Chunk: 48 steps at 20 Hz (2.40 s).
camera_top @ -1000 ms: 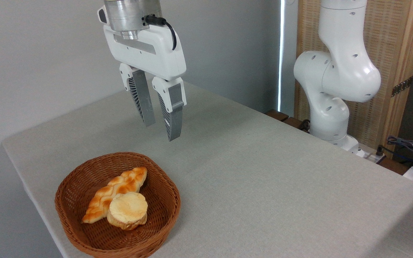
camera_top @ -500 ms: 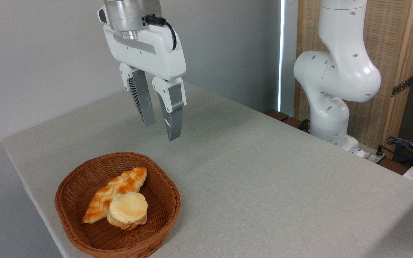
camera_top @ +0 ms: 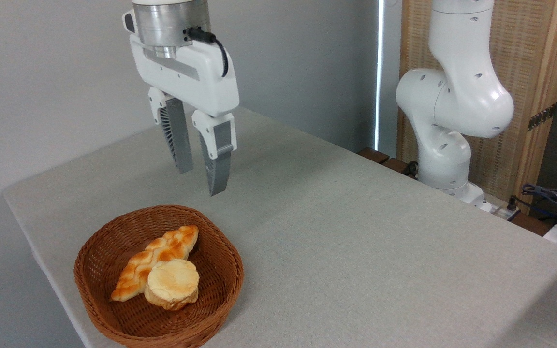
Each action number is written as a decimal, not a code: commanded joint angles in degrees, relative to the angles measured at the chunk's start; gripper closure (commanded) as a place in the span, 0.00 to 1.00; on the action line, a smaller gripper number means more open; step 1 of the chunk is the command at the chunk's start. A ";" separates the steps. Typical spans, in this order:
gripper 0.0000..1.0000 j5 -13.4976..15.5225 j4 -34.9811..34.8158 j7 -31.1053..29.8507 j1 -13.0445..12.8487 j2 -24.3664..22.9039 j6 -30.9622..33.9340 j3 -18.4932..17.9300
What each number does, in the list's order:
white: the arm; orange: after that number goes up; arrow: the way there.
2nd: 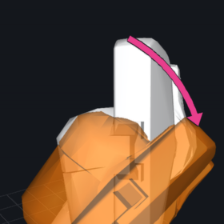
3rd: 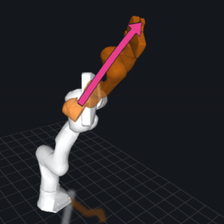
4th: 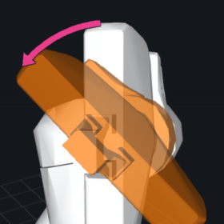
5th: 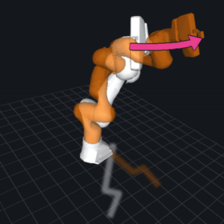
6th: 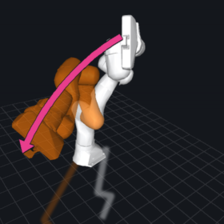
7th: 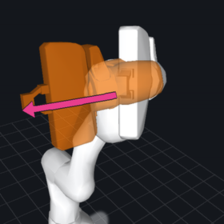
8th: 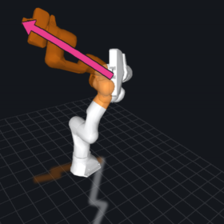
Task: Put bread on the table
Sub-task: 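Lower the open gripper into the basket around the small round bun, then close the gripper on the small round bun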
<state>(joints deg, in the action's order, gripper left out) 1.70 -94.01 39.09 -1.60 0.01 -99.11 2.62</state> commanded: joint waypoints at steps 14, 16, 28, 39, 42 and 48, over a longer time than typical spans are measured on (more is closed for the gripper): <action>0.00 0.24 -4.69 0.28 0.11 11.32 -17.34 -0.43; 0.00 0.24 -4.69 0.37 0.11 12.20 -18.04 -0.43; 0.00 0.15 -5.04 0.37 -0.77 15.19 -20.86 0.28; 0.55 0.41 -4.95 0.63 -0.77 15.20 -20.68 0.36; 0.57 0.41 -4.95 0.72 -0.77 15.20 -20.68 0.36; 0.59 0.41 -4.95 0.89 -0.77 15.20 -20.68 0.36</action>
<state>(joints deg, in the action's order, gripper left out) 1.86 -98.42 39.09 -2.12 15.44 -118.59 3.22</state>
